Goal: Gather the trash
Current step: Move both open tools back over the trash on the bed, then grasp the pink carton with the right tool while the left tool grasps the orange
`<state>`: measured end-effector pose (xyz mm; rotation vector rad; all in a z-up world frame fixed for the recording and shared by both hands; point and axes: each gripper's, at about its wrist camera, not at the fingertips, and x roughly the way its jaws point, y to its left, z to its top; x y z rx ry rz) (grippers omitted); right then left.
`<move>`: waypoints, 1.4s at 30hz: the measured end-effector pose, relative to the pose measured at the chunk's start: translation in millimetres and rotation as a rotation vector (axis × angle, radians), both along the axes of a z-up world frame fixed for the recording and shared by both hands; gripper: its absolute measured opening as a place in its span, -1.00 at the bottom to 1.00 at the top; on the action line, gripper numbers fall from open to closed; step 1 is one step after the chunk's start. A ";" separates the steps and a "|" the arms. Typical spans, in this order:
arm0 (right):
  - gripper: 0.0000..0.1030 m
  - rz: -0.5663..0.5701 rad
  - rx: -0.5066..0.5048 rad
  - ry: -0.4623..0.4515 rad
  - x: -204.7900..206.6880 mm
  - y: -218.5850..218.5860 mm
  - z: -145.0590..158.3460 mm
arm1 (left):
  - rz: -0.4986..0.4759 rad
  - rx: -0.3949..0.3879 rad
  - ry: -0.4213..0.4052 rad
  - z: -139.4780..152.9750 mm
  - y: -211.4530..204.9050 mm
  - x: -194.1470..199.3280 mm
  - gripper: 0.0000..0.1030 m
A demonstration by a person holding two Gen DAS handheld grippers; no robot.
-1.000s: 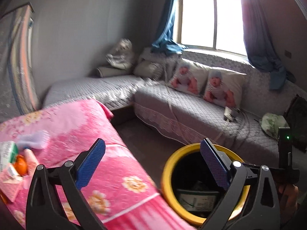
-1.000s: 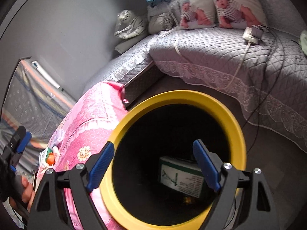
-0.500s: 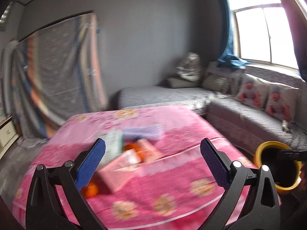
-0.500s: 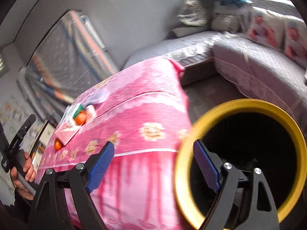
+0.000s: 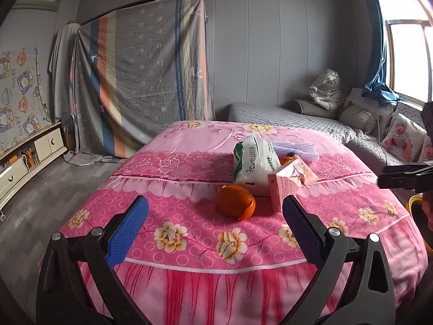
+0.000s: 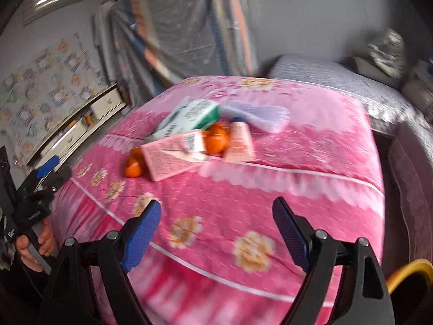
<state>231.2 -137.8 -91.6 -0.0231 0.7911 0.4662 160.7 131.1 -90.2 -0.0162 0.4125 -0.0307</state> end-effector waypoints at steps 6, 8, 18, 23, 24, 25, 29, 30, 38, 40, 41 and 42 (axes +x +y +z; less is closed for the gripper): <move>0.57 0.017 -0.067 0.033 22.0 68.6 -12.7 | -0.004 -0.074 0.009 -6.5 9.3 -1.8 0.84; 0.57 -0.032 -0.120 0.003 27.1 91.7 -13.4 | -0.005 -0.093 0.007 -6.4 11.1 -3.4 0.84; 0.57 -0.184 -0.251 -0.003 63.2 153.1 -35.0 | -0.002 -0.170 0.006 -7.6 29.4 -14.4 0.84; 0.57 -0.274 -0.334 -0.015 78.1 167.7 -50.0 | 0.010 -0.213 0.008 -10.5 40.4 -14.3 0.84; 0.57 -0.290 -0.362 -0.028 81.8 170.7 -53.8 | 0.011 -0.221 0.013 -11.6 42.1 -13.9 0.84; 0.57 -0.305 -0.381 -0.032 86.2 172.1 -57.9 | 0.012 -0.226 0.016 -12.3 42.9 -13.9 0.84; 0.06 -0.310 -0.359 0.011 93.4 163.7 -67.5 | 0.022 -0.214 0.016 -13.8 45.5 -16.2 0.84; 0.02 -0.305 -0.350 0.025 93.6 160.7 -69.3 | 0.029 -0.194 0.015 -14.0 44.9 -15.9 0.84; -0.62 -0.214 -0.139 0.171 83.9 106.7 -59.1 | -0.010 -0.192 0.100 -21.7 35.7 6.0 0.84; -0.71 -0.195 -0.052 0.204 81.2 85.5 -51.9 | -0.026 -0.186 0.140 -25.5 28.8 18.9 0.84; -0.71 -0.190 -0.013 0.216 79.5 75.3 -48.4 | -0.034 -0.185 0.161 -26.5 24.9 26.9 0.84; -0.71 -0.187 0.017 0.222 77.3 66.4 -44.7 | -0.042 -0.185 0.173 -27.5 22.0 32.2 0.84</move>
